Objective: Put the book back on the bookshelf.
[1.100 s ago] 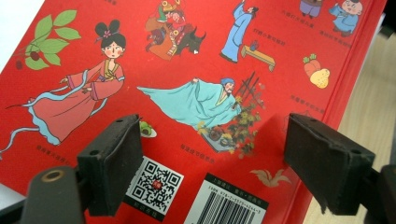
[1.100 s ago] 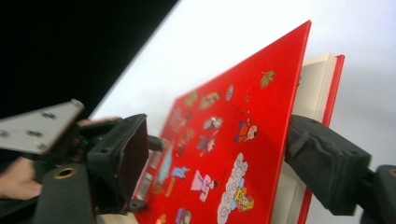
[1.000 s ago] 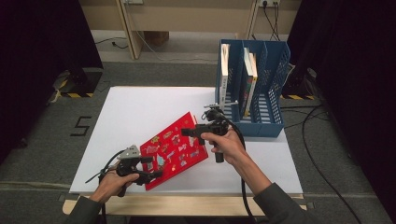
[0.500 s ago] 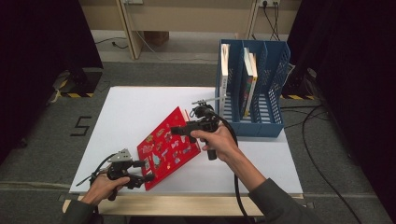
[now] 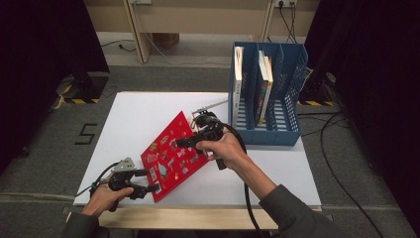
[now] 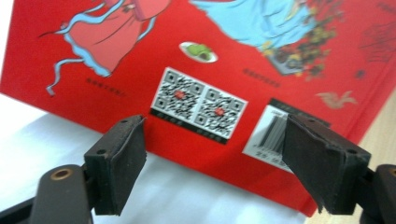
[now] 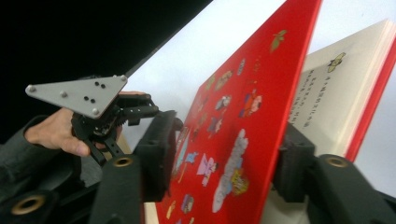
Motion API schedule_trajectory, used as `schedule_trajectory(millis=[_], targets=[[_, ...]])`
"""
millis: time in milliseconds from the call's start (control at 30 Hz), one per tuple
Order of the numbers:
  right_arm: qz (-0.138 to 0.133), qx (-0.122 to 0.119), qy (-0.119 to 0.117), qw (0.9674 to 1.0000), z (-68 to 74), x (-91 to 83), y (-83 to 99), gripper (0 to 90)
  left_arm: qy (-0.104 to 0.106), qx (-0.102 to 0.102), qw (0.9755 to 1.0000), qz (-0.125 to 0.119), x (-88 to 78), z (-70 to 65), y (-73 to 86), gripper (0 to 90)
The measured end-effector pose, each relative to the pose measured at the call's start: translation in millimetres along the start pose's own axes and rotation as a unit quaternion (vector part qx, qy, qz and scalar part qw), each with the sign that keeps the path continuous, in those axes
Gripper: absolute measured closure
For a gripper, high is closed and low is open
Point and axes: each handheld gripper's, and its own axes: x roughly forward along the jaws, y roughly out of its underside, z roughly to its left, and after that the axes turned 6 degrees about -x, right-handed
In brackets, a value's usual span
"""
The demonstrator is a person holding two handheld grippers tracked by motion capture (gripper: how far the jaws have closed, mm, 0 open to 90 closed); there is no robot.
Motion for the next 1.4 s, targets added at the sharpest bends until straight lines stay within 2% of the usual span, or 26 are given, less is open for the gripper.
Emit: schedule_trajectory(millis=[167, 233, 300, 433, 567, 633, 667, 833, 933, 1167, 1267, 1400], targets=[[0.010, -0.022, 0.006, 0.9997, 9.0, -2.5, -5.9, 53.3, -0.039, -0.005, 0.9992, 0.006, -0.9, 6.3, 5.2, 23.1], [0.017, -0.030, 0.009, 0.9994, 14.8, -2.4, -10.2, 53.9, -0.042, 0.000, 0.9991, 0.009, 1.7, 4.8, 3.9, 23.9], [0.031, -0.051, 0.029, 0.9978, 22.3, -1.2, -15.6, 53.0, -0.040, -0.006, 0.9992, 0.007, 2.6, 4.9, 3.9, 23.7], [0.050, -0.062, 0.038, 0.9961, 33.1, -0.5, -27.8, 51.8, -0.034, -0.011, 0.9994, 0.000, 5.6, 3.2, 3.4, 25.3], [0.079, -0.084, 0.060, 0.9916, 47.0, 0.7, -41.0, 49.7, -0.038, -0.002, 0.9993, -0.005, 12.0, -3.1, -0.2, 26.2], [0.093, -0.099, 0.071, 0.9882, 53.6, 0.9, -47.1, 47.7, -0.036, -0.002, 0.9993, -0.008, 16.4, -6.1, -2.2, 26.2], [0.096, -0.100, 0.073, 0.9876, 56.0, 0.7, -48.8, 47.7, -0.035, -0.004, 0.9993, -0.010, 18.9, -7.6, -3.1, 26.2], [0.103, -0.109, 0.076, 0.9859, 67.9, -3.7, -57.0, 47.4, -0.039, 0.007, 0.9990, -0.019, 31.4, -17.9, -9.0, 26.6], [0.104, -0.116, 0.082, 0.9844, 70.9, -5.6, -58.7, 46.5, -0.038, 0.005, 0.9991, -0.020, 37.7, -21.1, -12.1, 26.0], [0.089, -0.107, 0.080, 0.9870, 71.1, -14.9, -58.7, 43.6, -0.036, 0.006, 0.9991, -0.021, 46.9, -23.0, -17.6, 23.5], [0.086, -0.104, 0.085, 0.9872, 72.9, -16.7, -58.4, 41.6, -0.038, 0.002, 0.9991, -0.020, 48.6, -21.2, -17.2, 22.1], [0.086, -0.116, 0.079, 0.9864, 78.8, -16.0, -58.9, 41.0, -0.046, 0.006, 0.9988, -0.017, 50.1, -21.4, -16.3, 22.5]])
